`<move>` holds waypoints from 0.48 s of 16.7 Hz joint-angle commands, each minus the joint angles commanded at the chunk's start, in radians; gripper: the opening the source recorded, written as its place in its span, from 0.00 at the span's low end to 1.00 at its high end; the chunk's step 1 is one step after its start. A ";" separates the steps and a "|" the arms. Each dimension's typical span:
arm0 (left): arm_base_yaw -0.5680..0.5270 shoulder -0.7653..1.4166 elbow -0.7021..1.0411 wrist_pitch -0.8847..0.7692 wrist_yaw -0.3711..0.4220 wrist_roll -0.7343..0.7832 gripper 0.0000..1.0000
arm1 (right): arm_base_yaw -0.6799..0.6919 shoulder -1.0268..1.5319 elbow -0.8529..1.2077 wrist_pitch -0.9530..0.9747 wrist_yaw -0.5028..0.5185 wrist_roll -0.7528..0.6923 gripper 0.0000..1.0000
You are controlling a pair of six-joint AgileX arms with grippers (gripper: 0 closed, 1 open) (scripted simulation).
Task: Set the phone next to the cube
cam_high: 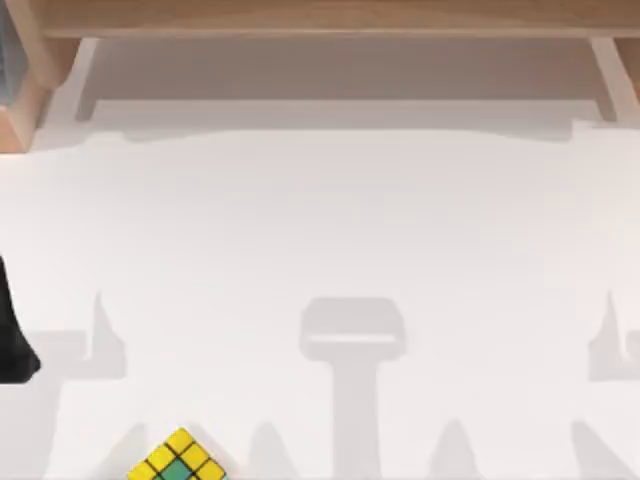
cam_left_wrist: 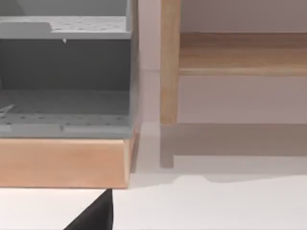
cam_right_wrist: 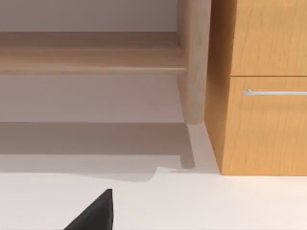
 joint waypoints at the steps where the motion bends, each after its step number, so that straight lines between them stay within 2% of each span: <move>1: 0.000 0.000 0.000 0.000 0.000 0.000 1.00 | 0.000 0.000 0.000 0.000 0.000 0.000 1.00; 4: 0.000 0.000 0.000 0.000 0.000 0.000 1.00 | -0.021 0.034 0.023 -0.029 0.001 -0.034 1.00; 8: 0.000 0.000 0.000 0.000 0.000 0.000 1.00 | -0.117 0.228 0.135 -0.170 0.001 -0.214 1.00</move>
